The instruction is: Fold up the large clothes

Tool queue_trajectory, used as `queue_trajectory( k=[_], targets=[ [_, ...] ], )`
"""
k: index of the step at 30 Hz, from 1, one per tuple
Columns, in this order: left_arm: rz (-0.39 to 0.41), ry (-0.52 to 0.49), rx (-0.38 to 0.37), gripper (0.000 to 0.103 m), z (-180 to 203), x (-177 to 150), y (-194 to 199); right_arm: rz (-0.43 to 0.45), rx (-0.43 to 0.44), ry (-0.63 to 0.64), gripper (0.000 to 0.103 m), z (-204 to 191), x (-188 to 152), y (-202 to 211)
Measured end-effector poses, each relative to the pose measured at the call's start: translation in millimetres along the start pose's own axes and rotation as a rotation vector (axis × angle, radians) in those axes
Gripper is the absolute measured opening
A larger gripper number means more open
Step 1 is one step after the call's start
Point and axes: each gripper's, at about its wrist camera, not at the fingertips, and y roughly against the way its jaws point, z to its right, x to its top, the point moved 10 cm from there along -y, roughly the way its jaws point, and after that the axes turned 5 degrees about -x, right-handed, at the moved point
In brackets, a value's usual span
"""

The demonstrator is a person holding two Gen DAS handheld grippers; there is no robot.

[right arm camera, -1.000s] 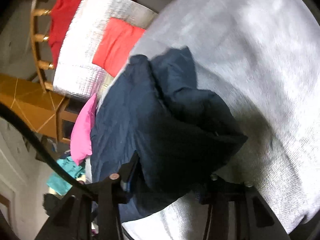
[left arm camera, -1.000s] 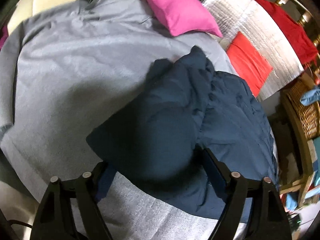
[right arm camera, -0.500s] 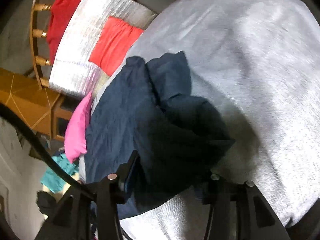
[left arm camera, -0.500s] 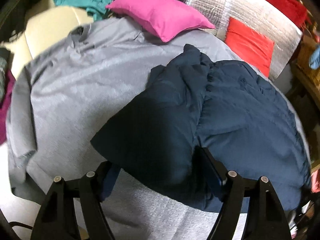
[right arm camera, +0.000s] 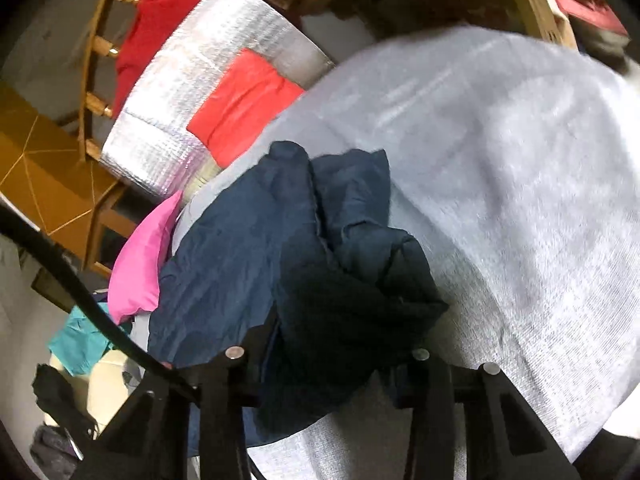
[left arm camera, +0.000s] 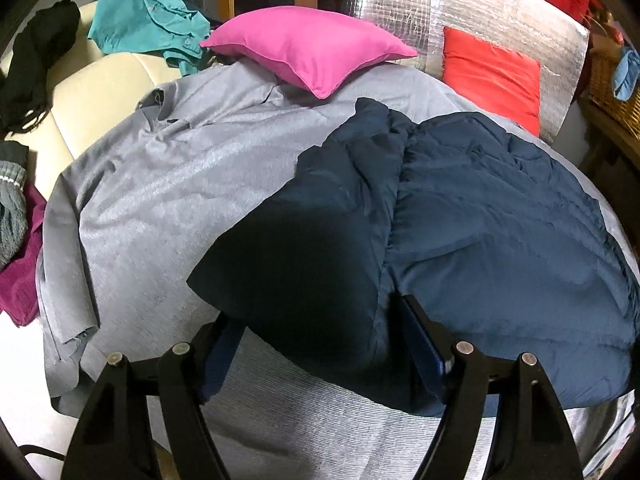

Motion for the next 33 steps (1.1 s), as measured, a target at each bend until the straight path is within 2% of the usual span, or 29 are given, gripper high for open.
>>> queue_trajectory(
  k=[4, 8, 10, 11, 20, 23, 26, 28, 31, 33],
  targets=[
    [0.002, -0.011, 0.006, 0.078, 2.8, -0.2, 1.2, -0.062, -0.036, -0.039, 0.044, 13.3, -5.9, -12.8],
    [0.004, -0.015, 0.007, 0.078, 1.8, 0.2, 1.2, -0.093, 0.006, -0.110, 0.049, 18.8, -6.3, -10.7],
    [0.004, -0.015, 0.002, 0.078, 1.6, 0.6, 1.1, -0.100, 0.023, -0.116, 0.059, 18.1, -8.2, -7.3],
    [0.004, -0.015, 0.002, 0.078, 1.5, 0.7, 1.1, -0.112, 0.032, -0.112, 0.060, 16.2, -10.3, -7.7],
    [0.005, -0.025, 0.009, 0.078, 3.2, 1.2, 0.4, -0.199, 0.083, -0.123, 0.064, -5.3, -33.2, -33.3],
    [0.005, -0.029, 0.008, 0.078, 2.9, 1.2, 0.3, -0.180, 0.073, -0.098, 0.064, -11.3, -35.2, -35.2],
    [0.006, -0.033, 0.005, 0.078, 2.7, 1.2, 0.7, -0.142, 0.047, -0.062, 0.054, -15.0, -32.6, -34.3],
    [0.011, -0.034, 0.004, 0.078, 2.7, 1.6, 1.8, -0.088, 0.019, 0.007, 0.049, -23.3, -28.3, -26.0],
    [0.016, -0.038, 0.006, 0.078, 2.8, 1.9, 3.2, -0.027, -0.037, 0.131, 0.049, -36.0, -26.3, -21.0],
    [0.009, -0.040, 0.006, 0.078, 3.7, 0.9, 2.3, -0.062, -0.060, 0.117, 0.051, -29.0, -30.6, -28.9]
  ],
)
